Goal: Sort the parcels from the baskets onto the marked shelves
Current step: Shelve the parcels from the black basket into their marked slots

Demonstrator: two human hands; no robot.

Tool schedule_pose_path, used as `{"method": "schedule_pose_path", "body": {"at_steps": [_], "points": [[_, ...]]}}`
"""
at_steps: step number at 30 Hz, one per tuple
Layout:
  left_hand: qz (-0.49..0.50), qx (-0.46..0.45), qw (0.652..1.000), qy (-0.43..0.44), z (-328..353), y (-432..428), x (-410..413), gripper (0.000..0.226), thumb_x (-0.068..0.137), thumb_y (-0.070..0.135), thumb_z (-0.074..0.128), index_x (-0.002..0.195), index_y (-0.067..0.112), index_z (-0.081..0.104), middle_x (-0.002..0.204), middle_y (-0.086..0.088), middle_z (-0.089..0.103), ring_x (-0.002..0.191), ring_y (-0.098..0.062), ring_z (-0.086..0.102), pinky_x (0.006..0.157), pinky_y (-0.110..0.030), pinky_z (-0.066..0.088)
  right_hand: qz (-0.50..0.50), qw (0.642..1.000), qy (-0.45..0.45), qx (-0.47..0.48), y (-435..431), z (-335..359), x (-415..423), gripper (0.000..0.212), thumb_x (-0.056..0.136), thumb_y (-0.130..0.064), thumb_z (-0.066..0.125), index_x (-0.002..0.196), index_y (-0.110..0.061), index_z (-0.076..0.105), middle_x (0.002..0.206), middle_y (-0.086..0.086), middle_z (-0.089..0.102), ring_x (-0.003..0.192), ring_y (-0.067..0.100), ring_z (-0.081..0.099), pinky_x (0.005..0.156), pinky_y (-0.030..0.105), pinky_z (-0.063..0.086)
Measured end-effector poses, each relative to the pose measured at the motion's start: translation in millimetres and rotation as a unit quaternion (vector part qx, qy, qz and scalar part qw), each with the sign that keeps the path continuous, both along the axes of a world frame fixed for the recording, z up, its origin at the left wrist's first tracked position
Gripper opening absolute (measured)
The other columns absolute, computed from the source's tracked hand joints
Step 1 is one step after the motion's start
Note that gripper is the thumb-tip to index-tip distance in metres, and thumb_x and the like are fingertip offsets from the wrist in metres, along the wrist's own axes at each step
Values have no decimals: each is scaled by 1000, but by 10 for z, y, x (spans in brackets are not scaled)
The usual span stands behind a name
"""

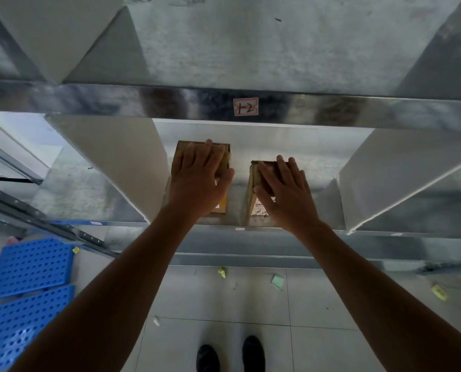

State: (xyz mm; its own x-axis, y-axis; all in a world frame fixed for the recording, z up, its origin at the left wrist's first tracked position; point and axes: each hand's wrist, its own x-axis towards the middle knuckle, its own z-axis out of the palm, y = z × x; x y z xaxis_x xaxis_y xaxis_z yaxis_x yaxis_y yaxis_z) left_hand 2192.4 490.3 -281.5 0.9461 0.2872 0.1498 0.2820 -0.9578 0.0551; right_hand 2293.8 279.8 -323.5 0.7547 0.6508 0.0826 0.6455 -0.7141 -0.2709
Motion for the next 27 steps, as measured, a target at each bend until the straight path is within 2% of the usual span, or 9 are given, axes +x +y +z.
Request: {"method": "schedule_pose_path", "body": {"at_steps": [3,6,11,14,17,19,22,24,27], "points": [[-3,43,998,35,-12,-22,10,67,104,53,9,162,24,21,170,-6,16,153,-32,19,123,-47,13,-1,1000,6,3,100,8,40,76,98,-70,16,163,-33,27,174,11,13,160,38,4,127,55,8],[0,26,999,31,20,-17,12,62,106,49,18,163,23,20,170,-7,16,153,-33,18,124,-48,13,-3,1000,16,4,154,16,65,74,99,-70,18,163,-35,25,174,10,11,161,37,2,128,57,9],[5,-48,999,5,100,-33,-41,66,102,50,26,160,20,31,167,-8,26,153,-33,21,125,-49,13,-5,999,30,29,125,92,25,64,106,-60,33,164,-33,27,174,9,10,161,34,-1,129,58,2],[13,-69,997,-31,193,-88,-136,63,103,49,37,154,13,41,162,-10,38,151,-34,28,125,-49,17,7,997,33,66,59,247,-84,65,105,-61,33,162,-30,33,173,9,17,161,33,4,129,55,2],[44,-109,990,-82,266,-231,-388,62,101,48,39,151,11,47,157,-10,45,149,-32,32,125,-50,20,41,994,38,94,-47,413,-251,68,102,-60,33,160,-26,37,171,8,25,161,33,10,128,49,0],[63,-126,983,-114,247,-361,-677,57,103,46,43,150,14,47,158,-9,45,152,-31,28,126,-49,18,72,993,29,94,-106,476,-402,65,103,-55,36,159,-23,39,169,8,29,160,35,14,128,49,1],[99,-127,978,-133,152,-563,-1251,56,105,51,40,151,19,44,162,-4,39,156,-29,20,126,-51,17,116,989,45,79,-133,474,-722,65,106,-58,31,163,-28,28,171,7,24,161,33,8,130,57,6],[142,-125,974,-124,52,-695,-1688,58,105,56,35,154,25,40,165,1,33,158,-24,12,127,-49,11,157,982,66,80,-108,425,-972,69,104,-63,22,164,-31,23,173,4,18,161,29,4,129,57,4],[234,-129,961,-74,-106,-876,-2367,61,103,63,28,157,34,30,169,8,18,157,-15,-7,125,-45,-4,234,967,83,56,-2,324,-1357,74,101,-65,19,163,-27,28,173,6,18,161,30,6,129,57,4]]}}
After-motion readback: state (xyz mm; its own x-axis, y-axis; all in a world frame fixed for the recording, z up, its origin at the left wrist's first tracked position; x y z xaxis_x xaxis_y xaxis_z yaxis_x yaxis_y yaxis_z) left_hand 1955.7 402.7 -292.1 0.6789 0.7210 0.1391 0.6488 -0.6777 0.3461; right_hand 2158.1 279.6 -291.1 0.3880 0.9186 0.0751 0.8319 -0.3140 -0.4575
